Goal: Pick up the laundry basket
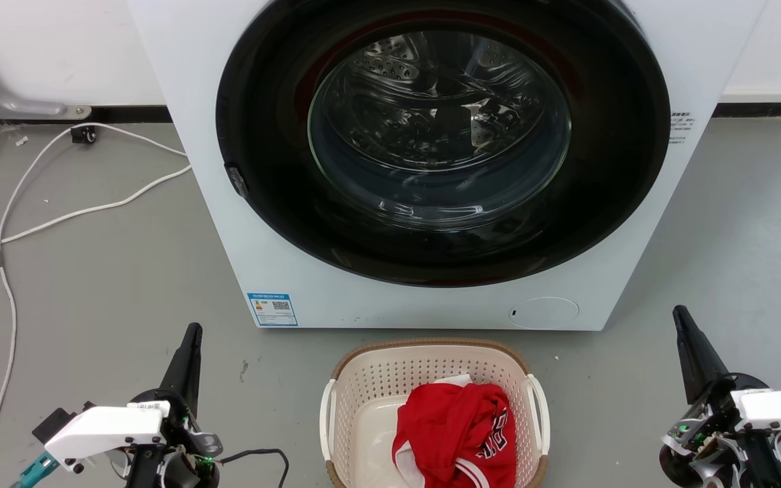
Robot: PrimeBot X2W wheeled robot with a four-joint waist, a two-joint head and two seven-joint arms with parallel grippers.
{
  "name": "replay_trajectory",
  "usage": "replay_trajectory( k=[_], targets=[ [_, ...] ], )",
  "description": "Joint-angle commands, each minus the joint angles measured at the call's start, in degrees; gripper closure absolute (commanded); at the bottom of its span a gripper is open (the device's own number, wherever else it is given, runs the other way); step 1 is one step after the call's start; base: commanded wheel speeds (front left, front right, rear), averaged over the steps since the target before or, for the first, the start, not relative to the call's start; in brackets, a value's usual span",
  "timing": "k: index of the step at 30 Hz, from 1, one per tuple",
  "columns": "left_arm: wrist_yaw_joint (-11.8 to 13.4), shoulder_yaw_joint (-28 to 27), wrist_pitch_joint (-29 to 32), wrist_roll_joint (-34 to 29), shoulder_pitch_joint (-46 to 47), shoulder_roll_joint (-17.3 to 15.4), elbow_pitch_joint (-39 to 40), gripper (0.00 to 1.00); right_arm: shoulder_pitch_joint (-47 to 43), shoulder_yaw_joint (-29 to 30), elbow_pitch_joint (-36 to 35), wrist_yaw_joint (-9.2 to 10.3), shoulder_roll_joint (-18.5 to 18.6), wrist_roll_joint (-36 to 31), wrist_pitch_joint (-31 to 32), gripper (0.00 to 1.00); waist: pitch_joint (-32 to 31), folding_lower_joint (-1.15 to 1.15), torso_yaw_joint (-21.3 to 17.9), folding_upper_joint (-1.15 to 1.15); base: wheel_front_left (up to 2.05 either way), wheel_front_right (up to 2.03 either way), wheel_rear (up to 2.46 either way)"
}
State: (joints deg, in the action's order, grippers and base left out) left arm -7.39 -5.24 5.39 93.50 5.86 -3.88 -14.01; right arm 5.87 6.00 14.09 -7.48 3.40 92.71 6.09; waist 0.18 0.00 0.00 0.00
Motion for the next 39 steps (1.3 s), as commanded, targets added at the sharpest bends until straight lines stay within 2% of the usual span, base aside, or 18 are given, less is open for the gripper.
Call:
replay_trajectory(
  k=[1, 24, 25, 39],
  targets=[
    [-0.2, -0.2, 0.3, -0.4, 0.5, 0.0, -0.1, 1.00, 0.7, 0.1, 0.0, -0.02, -0.2, -0.3, 0.1, 1.00, 0.0, 0.00, 0.0, 0.00, 0.00, 0.00, 0.00],
    [-0.2, -0.5, 0.5, -0.5, 0.6, 0.3, -0.1, 1.00, 0.7, 0.3, 0.1, -0.02, -0.4, -0.5, 0.3, 1.00, 0.0, 0.00, 0.0, 0.00, 0.00, 0.00, 0.00],
    [0.0, -0.4, 0.3, -0.5, 0.0, 0.3, 0.0, 0.00, 0.0, 0.2, 0.0, 0.00, -0.1, 0.0, 0.1, 0.00, 0.0, 0.00, 0.0, 0.00, 0.00, 0.00, 0.00],
    [0.0, 4.3, -3.3, -2.2, 1.0, 0.5, 0.1, 0.00, -0.7, -1.4, -0.2, -0.01, -0.2, -3.0, -3.7, 0.00, 0.0, 0.00, 0.0, 0.00, 0.00, 0.00, 0.00]
  ],
)
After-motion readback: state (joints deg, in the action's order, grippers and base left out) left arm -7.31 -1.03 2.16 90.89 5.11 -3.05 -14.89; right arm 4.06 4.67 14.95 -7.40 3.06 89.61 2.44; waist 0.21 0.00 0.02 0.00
